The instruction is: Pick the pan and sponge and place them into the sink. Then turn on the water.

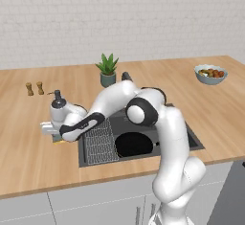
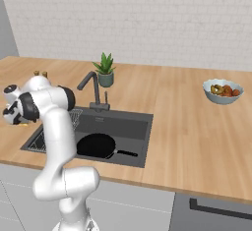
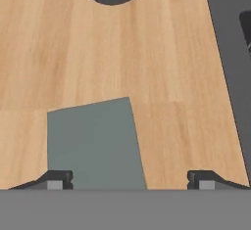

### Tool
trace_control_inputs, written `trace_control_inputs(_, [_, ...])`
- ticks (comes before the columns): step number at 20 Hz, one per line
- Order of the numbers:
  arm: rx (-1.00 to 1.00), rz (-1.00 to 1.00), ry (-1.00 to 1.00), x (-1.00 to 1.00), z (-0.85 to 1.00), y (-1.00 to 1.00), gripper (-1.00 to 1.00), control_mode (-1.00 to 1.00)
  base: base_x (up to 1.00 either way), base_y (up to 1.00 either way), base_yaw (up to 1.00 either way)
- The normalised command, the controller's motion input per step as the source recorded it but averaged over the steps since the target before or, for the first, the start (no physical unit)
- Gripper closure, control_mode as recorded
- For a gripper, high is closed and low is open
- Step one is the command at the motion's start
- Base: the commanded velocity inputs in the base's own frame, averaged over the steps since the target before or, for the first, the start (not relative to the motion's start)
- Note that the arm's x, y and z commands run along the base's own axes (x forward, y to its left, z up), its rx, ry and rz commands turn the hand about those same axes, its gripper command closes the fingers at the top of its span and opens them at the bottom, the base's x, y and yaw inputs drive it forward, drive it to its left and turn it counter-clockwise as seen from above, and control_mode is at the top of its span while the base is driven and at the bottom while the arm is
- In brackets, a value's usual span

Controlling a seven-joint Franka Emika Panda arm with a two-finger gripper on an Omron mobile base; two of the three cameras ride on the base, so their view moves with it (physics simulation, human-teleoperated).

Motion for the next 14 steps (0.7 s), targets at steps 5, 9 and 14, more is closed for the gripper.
trace_control_inputs(5, [0.0,0.03,0.0,0.13,-0.23,0.13,-1.0,-1.0,0.0,0.0,0.0])
trace_control_inputs(9, [0.0,0.02,0.0,0.01,-0.29,0.31,-1.0,-1.0,0.0,0.0,0.0])
trace_control_inputs(14, [0.0,0.03,0.0,0.04,-0.29,0.17,-1.0,-1.0,0.0,0.0,0.0])
